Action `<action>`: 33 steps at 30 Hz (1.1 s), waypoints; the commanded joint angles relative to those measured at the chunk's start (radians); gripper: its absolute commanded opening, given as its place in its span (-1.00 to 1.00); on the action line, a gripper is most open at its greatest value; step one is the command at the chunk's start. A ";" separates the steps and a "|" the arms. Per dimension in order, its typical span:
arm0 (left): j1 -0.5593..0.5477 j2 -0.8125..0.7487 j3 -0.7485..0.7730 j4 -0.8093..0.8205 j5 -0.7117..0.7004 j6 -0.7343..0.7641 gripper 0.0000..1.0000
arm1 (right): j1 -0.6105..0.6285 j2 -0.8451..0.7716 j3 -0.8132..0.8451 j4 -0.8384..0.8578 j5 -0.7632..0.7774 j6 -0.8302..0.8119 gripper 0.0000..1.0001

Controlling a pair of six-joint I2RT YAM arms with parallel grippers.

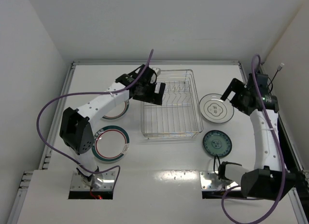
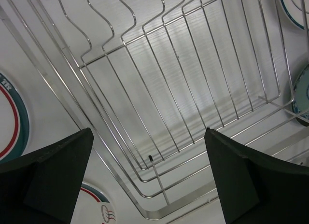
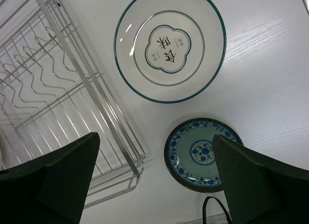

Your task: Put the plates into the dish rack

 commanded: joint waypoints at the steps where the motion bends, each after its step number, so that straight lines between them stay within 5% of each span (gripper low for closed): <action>1: 0.002 -0.023 0.003 0.020 -0.048 0.034 1.00 | -0.024 0.089 0.023 0.046 -0.084 -0.057 1.00; 9: 0.002 -0.003 0.013 0.020 -0.045 0.043 1.00 | -0.221 0.280 -0.198 0.310 -0.437 0.032 1.00; 25: 0.123 -0.060 -0.122 0.047 -0.084 0.081 1.00 | -0.402 0.695 0.049 0.201 -0.417 -0.123 0.80; 29: 0.157 -0.039 -0.122 0.048 -0.061 0.081 1.00 | -0.393 0.764 0.049 0.210 -0.451 -0.132 0.61; 30: 0.157 -0.029 -0.122 0.048 -0.061 0.081 1.00 | -0.382 0.778 0.040 0.247 -0.483 -0.132 0.38; 33: 0.177 -0.005 -0.109 0.023 -0.077 0.081 1.00 | -0.382 0.830 0.038 0.293 -0.506 -0.095 0.14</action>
